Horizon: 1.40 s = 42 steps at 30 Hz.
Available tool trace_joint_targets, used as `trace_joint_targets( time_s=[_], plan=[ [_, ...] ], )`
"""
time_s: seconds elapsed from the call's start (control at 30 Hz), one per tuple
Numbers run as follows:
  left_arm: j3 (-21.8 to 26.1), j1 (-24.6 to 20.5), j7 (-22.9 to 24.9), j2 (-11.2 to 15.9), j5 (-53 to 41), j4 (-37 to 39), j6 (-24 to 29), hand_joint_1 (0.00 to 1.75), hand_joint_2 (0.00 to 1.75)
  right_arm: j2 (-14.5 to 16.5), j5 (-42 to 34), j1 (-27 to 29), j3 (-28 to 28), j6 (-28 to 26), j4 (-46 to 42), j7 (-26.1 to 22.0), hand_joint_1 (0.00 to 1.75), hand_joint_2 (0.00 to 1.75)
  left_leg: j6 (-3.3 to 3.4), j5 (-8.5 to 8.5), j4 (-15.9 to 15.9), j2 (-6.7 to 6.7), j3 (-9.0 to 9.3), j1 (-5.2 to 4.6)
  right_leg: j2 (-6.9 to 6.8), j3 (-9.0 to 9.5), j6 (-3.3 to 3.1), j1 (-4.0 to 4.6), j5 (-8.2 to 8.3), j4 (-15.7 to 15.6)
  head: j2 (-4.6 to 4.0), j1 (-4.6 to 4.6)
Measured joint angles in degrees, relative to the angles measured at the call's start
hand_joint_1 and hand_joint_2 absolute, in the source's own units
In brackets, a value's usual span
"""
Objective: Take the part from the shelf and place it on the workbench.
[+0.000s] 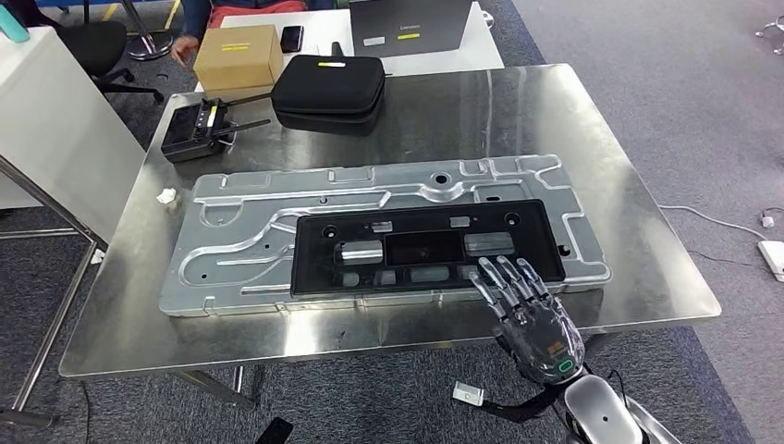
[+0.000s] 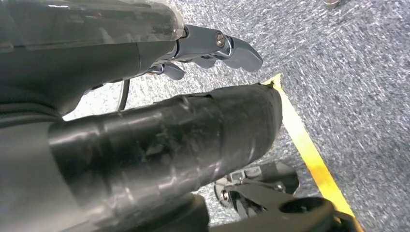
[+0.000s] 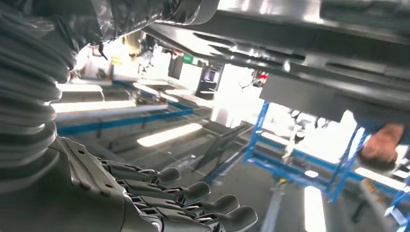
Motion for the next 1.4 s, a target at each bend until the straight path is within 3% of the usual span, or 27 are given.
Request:
trace_joint_targets(
  time_s=[0.03,0.13,0.2,0.27,0.33,0.4,0.47,0.5,0.53,0.6,0.67,0.73,0.8,0.83,0.9,0.97,1.0,1.03,1.07,1.13,1.17,1.2,1.3,1.33,1.4],
  plan=[
    [0.0,0.1,-0.1,0.0,0.2,0.0,0.1,0.0,0.0,0.6,0.0,1.7,-1.2,-2.3,-0.8,0.1,0.0,1.75,0.13,1.38,-1.7,0.0,0.87,-0.01,-0.02,0.07,0.0,0.06,-0.02,0.0,0.0,0.0],
    [0.2,0.4,-0.1,0.0,0.7,0.0,1.0,0.0,0.0,5.2,-0.9,7.8,-6.9,-8.1,-5.8,-2.9,0.0,1.75,0.97,6.32,-13.2,-0.03,6.69,-0.21,0.05,0.37,0.22,0.33,-0.22,0.1,0.0,0.03],
    [0.4,0.6,-0.1,0.1,0.8,0.0,1.7,0.0,0.0,10.9,-4.5,11.9,-12.2,-9.4,-10.6,-9.7,0.0,1.75,1.38,6.81,-16.5,-0.04,8.27,-0.46,0.12,0.34,0.65,0.43,-0.29,0.1,0.0,0.03],
    [0.6,0.9,-0.1,0.1,0.8,0.0,2.1,0.0,0.0,16.6,-8.9,15.0,-16.9,-9.7,-14.4,-17.0,0.0,1.75,1.79,7.05,-17.0,-0.02,8.48,-0.39,0.13,0.36,1.23,0.38,-0.34,0.1,0.0,0.02],
    [0.7,1.1,-0.1,0.0,0.8,0.0,2.3,0.0,0.0,20.7,-11.5,17.2,-20.6,-9.7,-17.0,-20.7,0.0,0.87,2.43,7.65,-17.7,0.09,8.86,-0.11,0.19,-0.16,1.8,0.32,-1.73,1.6,0.0,0.06],
    [0.8,1.2,0.1,-0.1,0.7,0.0,2.5,0.0,0.0,23.9,-14.5,18.9,-23.6,-9.7,-18.6,-23.8,0.0,0.0,2.82,8.04,-18.0,0.22,8.88,-0.02,0.27,-2.67,2.25,0.18,-5.43,7.5,0.0,0.12],
    [1.0,1.3,0.3,-0.1,0.6,0.0,2.9,0.0,0.0,27.2,-20.4,20.7,-26.2,-9.7,-19.1,-29.1,0.0,0.0,2.9,8.1,-17.8,0.27,8.57,-0.06,0.28,-5.72,2.59,0.02,-8.55,14.4,0.0,0.13],
    [1.2,1.4,0.4,-0.1,0.7,0.0,3.2,0.0,0.0,28.6,-23.9,21.7,-27.2,-9.7,-19.1,-31.3,0.0,0.0,2.91,8.11,-17.7,0.28,8.43,-0.08,0.27,-6.2,2.72,-0.06,-8.64,15.8,0.0,0.12],
    [1.3,1.5,0.4,-0.1,0.7,0.0,3.4,0.0,0.0,29.8,-27.2,22.6,-27.9,-9.7,-19.1,-32.8,0.0,0.0,2.88,8.1,-17.5,0.29,8.3,-0.07,0.26,-5.5,2.79,-0.16,-7.61,14.7,0.0,0.12],
    [1.4,1.6,0.4,-0.1,0.9,0.0,3.8,0.0,0.0,31.3,-32.5,23.8,-28.4,-9.7,-19.1,-33.4,0.0,0.0,2.72,8.01,-16.9,0.27,8.02,-0.07,0.24,-1.52,2.68,-0.35,-4.26,7.4,0.0,0.13],
    [1.6,1.7,0.3,-0.1,1.0,0.0,4.0,0.0,0.0,32.3,-36.1,24.9,-28.5,-9.7,-19.0,-32.8,0.0,0.0,2.19,7.94,-16.4,0.2,7.7,-0.24,0.31,1.37,2.21,-0.16,-2.22,1.5,0.0,0.11],
    [1.8,1.8,0.2,-0.1,1.3,0.0,4.4,0.0,0.0,32.9,-38.6,25.9,-28.6,-9.7,-18.9,-32.6,0.0,0.0,1.45,8.16,-16.3,0.15,7.53,-0.39,0.46,1.52,1.62,0.19,-1.71,0.7,0.0,0.1],
    [2.1,2.1,0.0,-0.1,1.5,0.0,4.6,0.0,0.0,33.5,-40.7,26.8,-28.9,-9.7,-18.7,-32.7,0.0,0.0,0.77,7.93,-16.1,0.12,7.22,-0.31,0.42,1.18,0.77,-0.04,-1.06,0.4,0.0,0.1],
    [2.3,2.2,-0.1,0.0,1.6,0.0,4.7,0.0,0.0,33.9,-41.7,27.1,-29.0,-9.7,-18.5,-32.8,0.0,0.0,0.48,6.79,-15.2,0.11,6.77,-0.26,0.33,0.87,0.26,-0.19,-0.62,0.2,0.0,0.05],
    [2.6,2.3,-0.2,0.0,1.7,0.0,4.8,0.0,0.0,34.4,-43.3,27.7,-29.2,-9.7,-18.2,-33.1,0.0,0.0,0.04,2.31,-10.0,0.12,4.89,-0.08,0.14,-0.11,-0.44,-0.32,0.28,0.0,0.0,-0.08],
    [2.8,2.4,-0.3,0.1,1.7,0.0,4.9,0.0,0.0,34.8,-44.3,28.3,-29.5,-9.7,-17.7,-33.5,0.0,0.0,-0.25,-2.21,-2.9,0.13,2.84,0.0,0.02,-1.47,-0.58,-0.2,1.19,0.0,0.0,-0.14],
    [2.9,2.5,-0.3,0.1,1.7,0.0,4.9,0.0,0.0,35.0,-44.8,28.6,-29.7,-9.7,-17.5,-33.8,0.0,0.0,-0.32,-3.1,-1.1,0.13,2.83,0.01,-0.01,-2.12,-0.54,-0.14,1.69,0.1,0.0,-0.13],
    [2.9,2.5,-0.3,0.1,1.7,0.0,4.9,0.0,0.0,35.1,-45.3,28.7,-29.9,-9.7,-17.2,-33.9,0.0,0.0,-0.33,-2.85,-1.6,0.14,4.0,0.01,-0.01,-2.71,-0.45,-0.12,2.17,0.1,0.0,-0.14],
    [2.9,2.5,-0.3,0.1,1.7,0.0,4.9,0.0,0.0,35.3,-45.8,28.8,-30.0,-9.7,-17.0,-34.1,0.0,0.0,-0.25,-1.61,-4.7,0.14,6.47,0.01,0.01,-3.21,-0.32,-0.11,2.63,0.2,0.0,-0.14],
    [3.0,2.4,-0.3,0.2,1.7,0.0,5.1,0.0,0.0,35.6,-46.9,29.2,-30.4,-9.7,-16.8,-34.3,0.0,0.0,0.14,0.98,-13.6,0.11,12.47,-0.12,0.04,-3.87,0.12,-0.04,3.5,0.3,0.0,-0.14],
    [3.0,2.4,-0.4,0.3,1.7,0.0,5.2,0.0,0.0,35.8,-47.4,29.3,-30.5,-9.7,-16.7,-34.5,0.0,0.0,0.43,1.8,-16.8,0.07,14.34,-0.26,0.04,-4.04,0.46,-0.01,3.93,0.3,0.0,-0.11],
    [3.0,2.4,-0.4,0.3,1.7,0.0,5.2,0.0,0.0,35.9,-47.7,29.4,-30.7,-9.7,-16.6,-34.5,0.0,0.0,0.74,2.17,-18.4,0.02,15.1,-0.44,0.02,-4.09,0.82,0.0,4.37,0.3,0.0,-0.12],
    [3.1,2.5,-0.4,0.3,1.7,0.0,5.4,0.0,0.0,36.2,-48.1,29.7,-31.1,-9.7,-16.4,-34.6,0.0,0.0,1.79,3.55,-18.7,0.12,14.31,-0.56,0.09,-4.15,1.91,-0.07,5.58,-0.3,0.0,-0.1],
    [3.2,2.5,-0.4,0.3,1.7,0.0,5.4,0.0,0.0,36.3,-48.1,29.8,-31.2,-9.7,-16.4,-34.6,0.0,0.0,2.21,4.25,-18.8,0.3,13.85,-0.44,0.16,-4.5,2.17,-0.08,4.78,0.2,0.0,-0.08],
    [3.2,2.5,-0.4,0.3,1.7,0.0,5.4,0.0,0.0,36.3,-48.4,30.0,-31.4,-9.7,-16.3,-34.6,0.0,0.0,2.92,5.77,-19.0,0.69,12.37,-0.26,0.29,-6.16,2.5,-0.16,-0.41,4.6,0.0,-0.02]
  ],
)
